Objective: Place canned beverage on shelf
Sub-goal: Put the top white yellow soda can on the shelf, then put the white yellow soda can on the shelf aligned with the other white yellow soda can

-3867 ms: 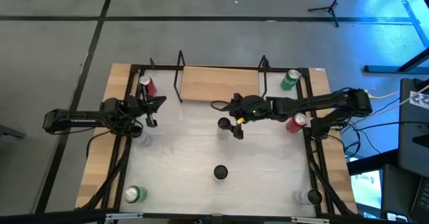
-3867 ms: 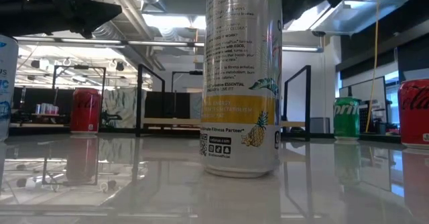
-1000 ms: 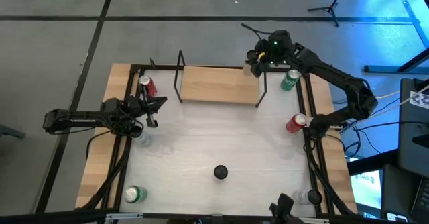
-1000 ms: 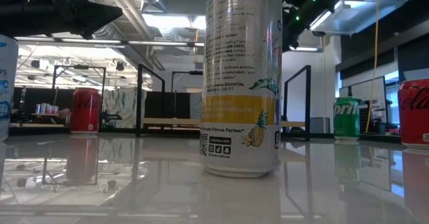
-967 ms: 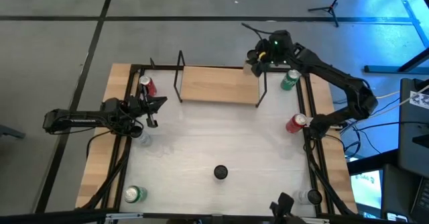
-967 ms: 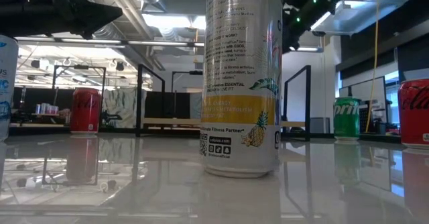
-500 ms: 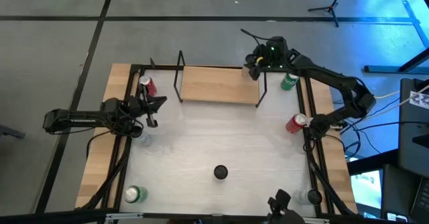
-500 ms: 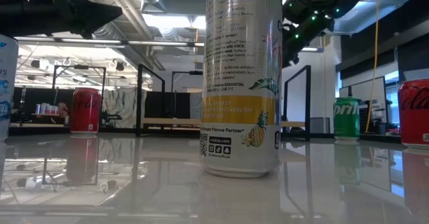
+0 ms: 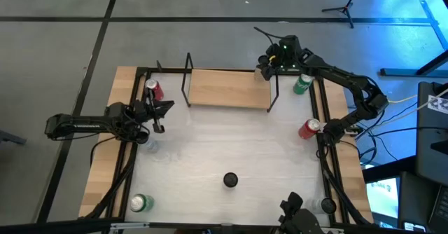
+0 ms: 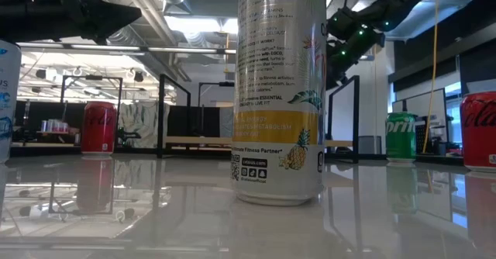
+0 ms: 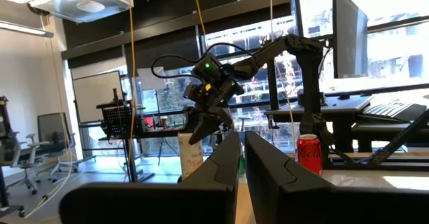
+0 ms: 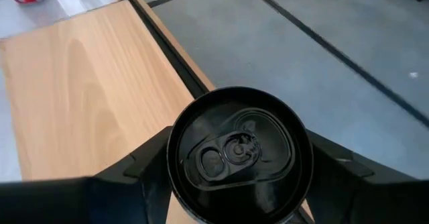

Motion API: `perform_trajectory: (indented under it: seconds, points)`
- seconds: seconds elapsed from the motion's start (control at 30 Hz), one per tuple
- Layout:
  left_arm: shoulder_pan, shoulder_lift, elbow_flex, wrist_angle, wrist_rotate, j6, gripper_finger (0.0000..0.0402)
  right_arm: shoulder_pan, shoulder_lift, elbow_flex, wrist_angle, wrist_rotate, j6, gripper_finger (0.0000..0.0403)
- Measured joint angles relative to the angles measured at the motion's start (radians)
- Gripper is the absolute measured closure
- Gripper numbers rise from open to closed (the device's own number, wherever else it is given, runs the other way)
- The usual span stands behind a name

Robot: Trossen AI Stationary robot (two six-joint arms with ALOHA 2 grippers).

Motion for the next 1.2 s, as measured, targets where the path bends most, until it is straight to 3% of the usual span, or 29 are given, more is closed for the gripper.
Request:
perform_trajectory:
  seconds: [0.4,0.8,1.2]
  points:
    - [0.000,0.000,0.000,0.000,0.000,0.000,0.0384,0.003,0.000,0.002,-0.020,-0.022,-0.009,0.0148]
    - [0.000,0.000,0.000,0.000,0.000,0.000,0.0384,0.003,0.000,0.001,-0.027,0.007,-0.020,0.0084]
    - [0.000,0.000,0.000,0.000,0.000,0.000,0.0384,0.048,-0.068,0.094,-0.118,-0.002,-0.017,0.0082]
